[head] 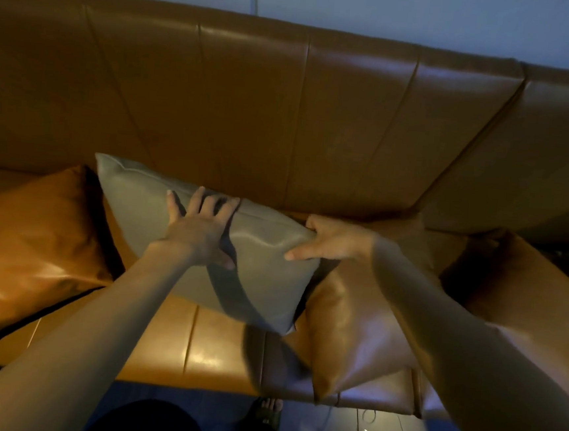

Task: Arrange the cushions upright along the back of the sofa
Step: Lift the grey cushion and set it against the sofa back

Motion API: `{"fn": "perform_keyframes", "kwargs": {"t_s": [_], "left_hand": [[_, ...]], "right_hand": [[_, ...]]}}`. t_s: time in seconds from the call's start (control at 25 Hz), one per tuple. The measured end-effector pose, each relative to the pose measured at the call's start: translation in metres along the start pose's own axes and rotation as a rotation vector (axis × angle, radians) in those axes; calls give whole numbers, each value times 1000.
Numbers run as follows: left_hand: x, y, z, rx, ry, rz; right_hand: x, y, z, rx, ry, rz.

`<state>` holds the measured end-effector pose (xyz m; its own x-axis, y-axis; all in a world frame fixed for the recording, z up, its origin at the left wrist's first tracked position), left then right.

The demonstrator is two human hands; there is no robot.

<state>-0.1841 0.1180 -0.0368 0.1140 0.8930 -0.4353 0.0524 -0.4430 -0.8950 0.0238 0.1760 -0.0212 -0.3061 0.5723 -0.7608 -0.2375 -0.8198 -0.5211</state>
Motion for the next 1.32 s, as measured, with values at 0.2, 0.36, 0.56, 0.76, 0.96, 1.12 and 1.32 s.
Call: {"fn": "perform_keyframes", "kwargs": {"t_s": [0.2, 0.36, 0.56, 0.76, 0.96, 1.12, 1.32], "left_hand": [[1, -3, -2, 40, -13, -114], [6, -11, 7, -44, 6, -174], [23, -58, 33, -23, -55, -252], [62, -68, 58, -14, -107, -152], [97, -47, 77, -65, -86, -129], [113, -57, 85, -94, -106, -191], [119, -74, 102, -90, -138, -195]], "right_hand": [[16, 20, 38, -412, 114, -140], [30, 22, 41, -129, -54, -291], [39, -28, 79, -139, -217, -407], [82, -49, 98, -105, -195, -273], [123, -48, 88, -38, -129, -295], [121, -66, 68, 113, -2, -575], [124, -73, 78, 181, -65, -518]]}}
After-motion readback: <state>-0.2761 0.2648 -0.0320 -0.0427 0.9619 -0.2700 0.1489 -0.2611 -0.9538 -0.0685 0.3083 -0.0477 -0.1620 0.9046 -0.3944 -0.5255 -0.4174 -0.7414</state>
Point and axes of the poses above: each hand's wrist, its own x-axis towards the middle knuckle, its own y-axis out of the palm, z = x × y, the point moved 6 cm from there along x, towards the middle knuckle, and after that the axes turned 13 degrees about y, right-handed, at the moved point
